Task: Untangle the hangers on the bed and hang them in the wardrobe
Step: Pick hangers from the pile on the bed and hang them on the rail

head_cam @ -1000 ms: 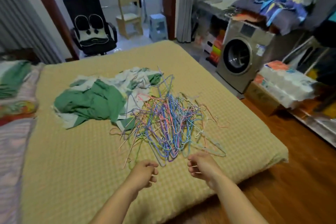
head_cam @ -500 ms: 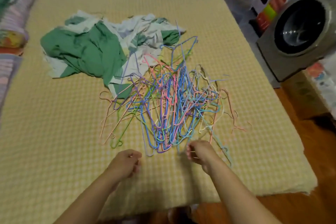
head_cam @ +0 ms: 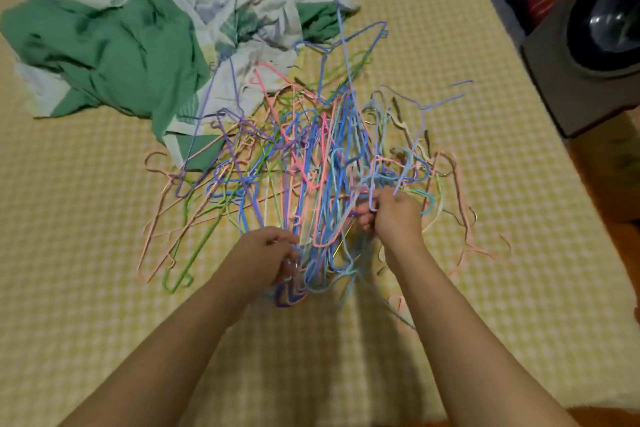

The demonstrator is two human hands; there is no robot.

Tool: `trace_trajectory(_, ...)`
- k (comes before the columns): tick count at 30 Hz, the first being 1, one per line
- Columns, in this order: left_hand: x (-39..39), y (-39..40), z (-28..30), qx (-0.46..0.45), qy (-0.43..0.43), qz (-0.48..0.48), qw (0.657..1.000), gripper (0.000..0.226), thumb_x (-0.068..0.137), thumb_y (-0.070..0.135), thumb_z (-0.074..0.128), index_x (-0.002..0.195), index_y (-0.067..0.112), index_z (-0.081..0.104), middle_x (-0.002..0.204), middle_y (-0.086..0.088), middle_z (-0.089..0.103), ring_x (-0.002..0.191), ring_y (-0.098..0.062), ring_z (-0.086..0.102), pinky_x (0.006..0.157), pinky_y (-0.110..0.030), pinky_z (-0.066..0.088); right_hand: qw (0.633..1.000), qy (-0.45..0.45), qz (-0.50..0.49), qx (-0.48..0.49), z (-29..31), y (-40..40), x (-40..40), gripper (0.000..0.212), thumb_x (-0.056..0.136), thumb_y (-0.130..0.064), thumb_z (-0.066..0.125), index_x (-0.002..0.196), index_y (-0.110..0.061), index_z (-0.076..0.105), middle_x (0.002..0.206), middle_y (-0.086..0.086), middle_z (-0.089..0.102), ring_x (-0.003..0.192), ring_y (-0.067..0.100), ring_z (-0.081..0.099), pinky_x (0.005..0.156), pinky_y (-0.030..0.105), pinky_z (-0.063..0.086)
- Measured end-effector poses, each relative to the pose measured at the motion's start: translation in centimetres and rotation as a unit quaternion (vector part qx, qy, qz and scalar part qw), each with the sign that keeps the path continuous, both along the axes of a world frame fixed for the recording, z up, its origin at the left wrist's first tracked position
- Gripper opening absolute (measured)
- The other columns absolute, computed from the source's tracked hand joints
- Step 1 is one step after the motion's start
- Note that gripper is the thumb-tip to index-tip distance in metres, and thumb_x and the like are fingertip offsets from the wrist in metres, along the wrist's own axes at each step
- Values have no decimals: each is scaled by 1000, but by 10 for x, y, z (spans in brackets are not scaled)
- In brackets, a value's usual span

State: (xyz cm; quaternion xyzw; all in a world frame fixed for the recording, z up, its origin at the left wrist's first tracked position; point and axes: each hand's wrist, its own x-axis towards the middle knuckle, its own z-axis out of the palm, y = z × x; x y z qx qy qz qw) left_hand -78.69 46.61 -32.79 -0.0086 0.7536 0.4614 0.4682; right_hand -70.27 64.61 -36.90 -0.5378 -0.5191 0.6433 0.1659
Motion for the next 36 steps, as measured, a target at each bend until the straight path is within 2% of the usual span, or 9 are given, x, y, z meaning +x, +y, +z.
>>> trace_trajectory(9, 18, 56, 28, 112, 27, -106, 988, 27, 96, -3, 49, 89, 16, 67, 83, -5, 66, 72, -19, 61, 53, -22, 43, 991, 12, -79, 107, 34, -14, 39, 29, 98, 0, 36, 84, -11, 59, 56, 4, 56, 38, 8, 46, 43, 21, 37)
trace_trajectory(14, 24, 30, 1, 81, 29, -124, 989, 24, 92, 0, 59, 83, 19, 70, 77, -8, 67, 56, -10, 58, 50, -19, 42, 987, -47, -99, 120, 12, -43, 64, 29, 95, -2, 36, 94, -16, 61, 59, 2, 58, 45, 7, 49, 53, 28, 39)
trace_trajectory(17, 21, 18, -16, 56, 35, -122, 990, 15, 84, 13, 63, 77, 22, 73, 66, -9, 62, 58, -22, 48, 52, -25, 35, 988, -78, -73, 110, 7, -31, 55, 26, 95, -3, 37, 97, -10, 62, 57, -2, 60, 47, 8, 52, 56, 28, 40)
trace_trajectory(21, 29, 34, -36, 2, 141, -228, 963, 31, 91, 19, 61, 122, 20, 65, 109, -5, 67, 92, -18, 62, 80, -20, 46, 988, -94, -54, 113, 20, 17, 22, 31, 73, -21, 45, 99, -8, 58, 75, 14, 66, 65, 29, 60, 64, 40, 53)
trace_trajectory(24, 52, 61, -53, -62, 222, -348, 909, 85, 74, 55, 55, 151, 27, 34, 151, -8, 37, 140, -26, 36, 114, -32, 27, 980, -126, -1, 156, 26, 31, 14, 33, 65, -29, 37, 91, -20, 55, 91, 20, 70, 82, 39, 67, 79, 52, 55)
trace_trajectory(26, 62, 74, -70, -113, 255, -375, 884, 88, 74, 61, 55, 153, 34, 25, 158, -12, 19, 147, -34, 21, 119, -42, 22, 972, -145, 16, 186, 27, 29, 21, 30, 71, -31, 34, 89, -21, 57, 94, 19, 71, 88, 39, 67, 80, 50, 55)
trace_trajectory(28, 65, 84, -79, -152, 278, -392, 864, 69, 82, 56, 57, 144, 34, 37, 153, -14, 19, 142, -38, 30, 115, -45, 30, 964, -166, 14, 208, 25, 37, 35, 30, 85, -30, 36, 95, -16, 61, 98, 18, 70, 91, 37, 65, 80, 45, 52)
trace_trajectory(31, 60, 90, -70, -130, 309, -352, 874, 27, 81, 44, 59, 100, 24, 56, 127, -3, 29, 101, -32, 62, 87, -37, 49, 957, -195, 9, 216, 22, 52, 54, 28, 97, -27, 37, 99, -13, 61, 99, 20, 68, 93, 38, 64, 79, 42, 50)
trace_trajectory(36, 29, 90, -61, -140, 299, -298, 895, 33, 93, 39, 56, 83, 9, 67, 97, -13, 64, 89, -33, 66, 75, -34, 47, 982, -166, -22, 84, 12, 38, 60, 11, 89, -18, 47, 94, -14, 56, 79, 15, 66, 69, 33, 64, 64, 41, 51)
